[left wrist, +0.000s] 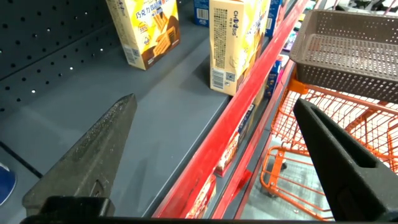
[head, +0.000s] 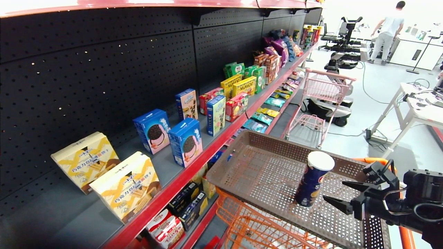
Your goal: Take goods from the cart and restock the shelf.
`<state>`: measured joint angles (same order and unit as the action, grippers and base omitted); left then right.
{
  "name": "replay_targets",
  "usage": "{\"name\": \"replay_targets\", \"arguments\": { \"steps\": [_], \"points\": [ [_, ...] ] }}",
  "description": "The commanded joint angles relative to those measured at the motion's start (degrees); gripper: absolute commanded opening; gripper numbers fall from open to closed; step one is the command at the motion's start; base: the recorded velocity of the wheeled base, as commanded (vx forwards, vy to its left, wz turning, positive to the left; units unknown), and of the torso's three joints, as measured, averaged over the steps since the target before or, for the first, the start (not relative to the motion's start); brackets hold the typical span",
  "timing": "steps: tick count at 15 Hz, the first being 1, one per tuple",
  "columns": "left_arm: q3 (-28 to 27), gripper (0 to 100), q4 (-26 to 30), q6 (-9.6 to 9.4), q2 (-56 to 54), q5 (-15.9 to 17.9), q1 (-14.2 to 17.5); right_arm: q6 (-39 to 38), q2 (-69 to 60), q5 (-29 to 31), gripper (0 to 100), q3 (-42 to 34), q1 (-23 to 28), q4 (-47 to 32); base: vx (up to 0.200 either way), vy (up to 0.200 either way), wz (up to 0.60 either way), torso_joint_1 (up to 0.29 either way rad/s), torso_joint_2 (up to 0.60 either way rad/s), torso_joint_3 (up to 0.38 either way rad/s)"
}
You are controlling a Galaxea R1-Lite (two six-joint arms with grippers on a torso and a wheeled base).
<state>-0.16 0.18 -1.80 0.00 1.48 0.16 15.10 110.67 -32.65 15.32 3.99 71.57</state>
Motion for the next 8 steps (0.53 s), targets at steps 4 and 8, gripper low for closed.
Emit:
{"name": "replay_targets", "arguments": {
  "steps": [4, 8],
  "points": [
    [0.0, 100, 0.0, 0.05, 0.0, 0.0, 0.0, 2.4, 6.4, -1.4, 100, 5.3, 0.7, 2.8, 0.0, 0.0, 0.0, 0.0, 0.0, 0.0],
    [0.0, 100, 0.0, 0.05, 0.0, 0.0, 0.0, 2.4, 9.2, -3.5, 100, 9.8, -0.4, 2.8, 0.0, 0.0, 0.0, 0.0, 0.0, 0.0]
  ]
}}
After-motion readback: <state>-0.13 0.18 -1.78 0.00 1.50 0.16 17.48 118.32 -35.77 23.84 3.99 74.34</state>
